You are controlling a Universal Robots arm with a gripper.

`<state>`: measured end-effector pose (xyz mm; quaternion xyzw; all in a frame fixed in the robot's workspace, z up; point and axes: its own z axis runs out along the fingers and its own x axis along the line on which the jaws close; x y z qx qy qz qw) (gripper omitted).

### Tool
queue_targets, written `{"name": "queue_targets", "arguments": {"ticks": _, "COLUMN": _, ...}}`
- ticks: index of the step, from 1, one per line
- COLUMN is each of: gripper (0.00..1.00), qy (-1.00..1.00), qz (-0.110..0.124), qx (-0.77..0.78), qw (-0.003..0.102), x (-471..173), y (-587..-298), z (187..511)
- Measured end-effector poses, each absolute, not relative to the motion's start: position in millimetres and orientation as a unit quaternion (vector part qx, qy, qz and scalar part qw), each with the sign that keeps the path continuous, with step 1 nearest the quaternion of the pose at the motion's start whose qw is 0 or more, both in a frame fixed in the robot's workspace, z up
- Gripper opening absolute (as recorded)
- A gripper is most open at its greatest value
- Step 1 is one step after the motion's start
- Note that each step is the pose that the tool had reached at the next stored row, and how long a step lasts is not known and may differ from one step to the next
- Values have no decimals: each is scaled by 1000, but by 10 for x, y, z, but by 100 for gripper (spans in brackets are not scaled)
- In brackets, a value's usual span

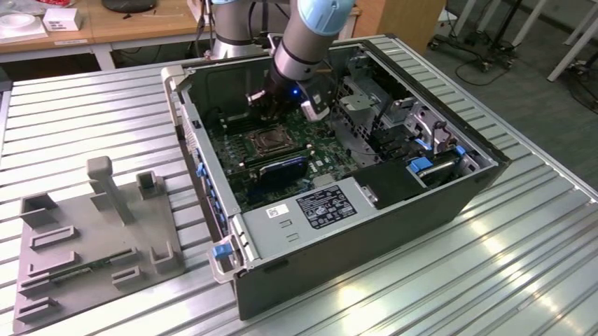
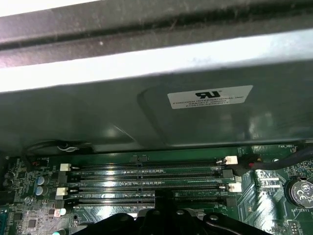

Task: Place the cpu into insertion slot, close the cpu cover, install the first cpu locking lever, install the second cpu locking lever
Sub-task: 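Install the first cpu locking lever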

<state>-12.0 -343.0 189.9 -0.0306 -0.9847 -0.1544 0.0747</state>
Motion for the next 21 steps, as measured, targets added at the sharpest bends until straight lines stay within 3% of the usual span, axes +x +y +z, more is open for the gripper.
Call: {"name": "queue_targets", "arguments": {"ticks": 21, "gripper": 11, "qy": -985, "qz": -154, "qx": -31, "qw": 76, "x": -123, "y": -3428, "z": 1996}}
